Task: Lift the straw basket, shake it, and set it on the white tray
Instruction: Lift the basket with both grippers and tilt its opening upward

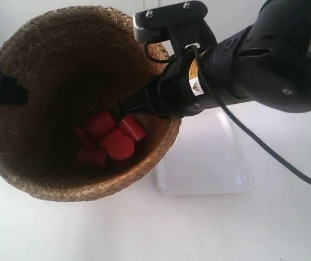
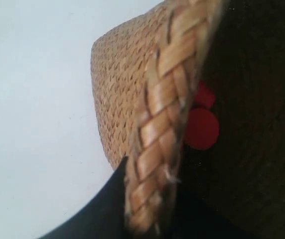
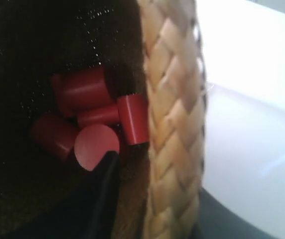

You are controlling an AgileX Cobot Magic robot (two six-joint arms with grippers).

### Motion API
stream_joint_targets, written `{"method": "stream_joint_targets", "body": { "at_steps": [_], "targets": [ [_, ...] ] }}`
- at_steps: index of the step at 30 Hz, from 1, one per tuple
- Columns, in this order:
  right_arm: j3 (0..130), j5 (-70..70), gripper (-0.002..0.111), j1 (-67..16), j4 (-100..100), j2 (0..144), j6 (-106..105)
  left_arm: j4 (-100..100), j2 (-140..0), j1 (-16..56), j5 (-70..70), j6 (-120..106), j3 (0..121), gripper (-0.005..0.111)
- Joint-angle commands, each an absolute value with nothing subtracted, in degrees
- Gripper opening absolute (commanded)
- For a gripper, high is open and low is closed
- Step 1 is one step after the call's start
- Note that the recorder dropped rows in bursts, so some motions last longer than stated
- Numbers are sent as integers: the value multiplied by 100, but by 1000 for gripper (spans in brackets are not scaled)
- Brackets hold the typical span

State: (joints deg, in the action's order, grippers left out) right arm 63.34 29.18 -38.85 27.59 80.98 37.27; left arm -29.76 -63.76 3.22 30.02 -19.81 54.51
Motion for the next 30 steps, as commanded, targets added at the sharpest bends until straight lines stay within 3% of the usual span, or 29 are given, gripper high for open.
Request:
{"method": "stream_joint_targets", "body": {
  "at_steps": [1, 16, 21, 24, 26, 30],
  "targets": [
    [6261, 2761, 0, -3877, 3178, 7741, 3932, -3183, -6267, 358, 2875, -2065, 5479, 0],
    [5861, 2588, 0, -3877, 3223, 8026, 4102, -3230, -6346, 358, 2900, -2077, 5479, 0],
    [6187, 2939, 0, -4527, 2599, 6940, 3285, -4177, -5620, 481, 4185, -2967, 6068, 0],
    [5533, 2353, 0, -4440, 4278, 7014, 4559, -2975, -5480, 518, 2744, -1998, 5549, 0],
    [5495, 3201, 0, -4135, 4374, 7361, 5330, -2282, -5674, 472, 2850, -1397, 5412, 0],
    [5490, 2728, 0, -4110, 4183, 7187, 5012, -2351, -5669, 498, 2844, -1626, 5400, 0]
  ]
}}
